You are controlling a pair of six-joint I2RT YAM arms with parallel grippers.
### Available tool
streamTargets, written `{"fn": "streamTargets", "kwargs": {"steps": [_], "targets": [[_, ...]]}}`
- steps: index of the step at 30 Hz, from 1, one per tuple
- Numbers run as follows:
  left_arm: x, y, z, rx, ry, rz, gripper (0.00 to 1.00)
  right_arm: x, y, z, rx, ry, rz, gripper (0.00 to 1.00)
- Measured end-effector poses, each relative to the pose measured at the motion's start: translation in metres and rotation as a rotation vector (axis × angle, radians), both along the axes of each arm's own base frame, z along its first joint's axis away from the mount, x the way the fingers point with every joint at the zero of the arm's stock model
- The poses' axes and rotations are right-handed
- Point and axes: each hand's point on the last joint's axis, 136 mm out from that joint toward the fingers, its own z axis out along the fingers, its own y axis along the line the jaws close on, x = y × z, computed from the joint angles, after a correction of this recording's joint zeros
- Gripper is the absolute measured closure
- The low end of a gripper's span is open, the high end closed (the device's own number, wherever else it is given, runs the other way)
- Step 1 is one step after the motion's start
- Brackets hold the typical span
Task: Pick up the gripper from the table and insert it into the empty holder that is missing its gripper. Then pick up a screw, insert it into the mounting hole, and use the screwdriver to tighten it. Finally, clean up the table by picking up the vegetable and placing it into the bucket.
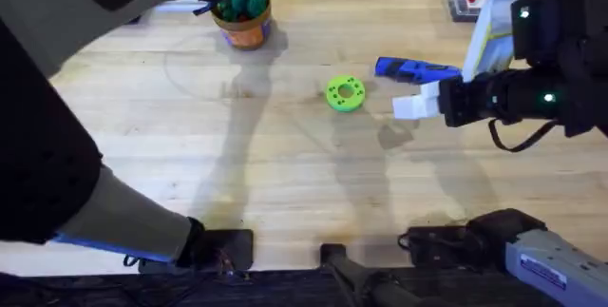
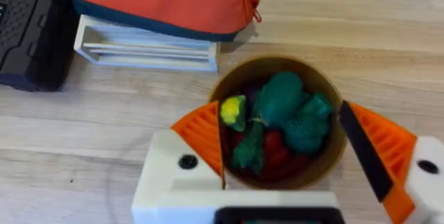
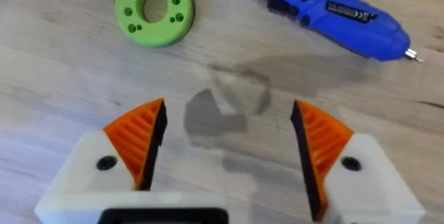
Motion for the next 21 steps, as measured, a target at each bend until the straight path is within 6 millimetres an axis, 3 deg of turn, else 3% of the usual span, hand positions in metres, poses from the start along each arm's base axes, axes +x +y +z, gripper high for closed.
{"fn": "streamTargets", "kwargs": {"steps": [5, 7, 10, 13, 16, 18, 21], "targets": [[-0.003, 0.001, 0.006, -0.012, -0.007, 0.01, 0.016, 0.001, 0.0, 0.001, -0.003, -0.009, 0.008, 0.009], [-0.006, 0.001, 0.021, -0.018, -0.033, 0.011, 0.015, -0.001, 0.0, 0.0, -0.007, 0.003, 0.01, 0.007], [-0.021, 0.004, 0.059, -0.032, -0.094, 0.011, 0.015, -0.011, -0.002, 0.005, -0.016, 0.043, 0.011, 0.007], [-0.051, 0.01, 0.102, -0.042, -0.144, 0.011, 0.015, -0.017, -0.004, 0.025, -0.019, 0.057, 0.011, 0.007], [-0.093, 0.019, 0.133, -0.043, -0.157, 0.013, 0.015, -0.017, -0.004, 0.054, -0.013, 0.024, 0.013, 0.007], [-0.123, 0.025, 0.145, -0.042, -0.146, 0.012, 0.015, -0.015, -0.003, 0.075, -0.003, -0.022, 0.013, 0.007], [-0.16, 0.028, 0.148, -0.049, -0.099, -0.007, 0.015, -0.015, -0.003, 0.104, 0.015, -0.107, 0.013, 0.007]]}}
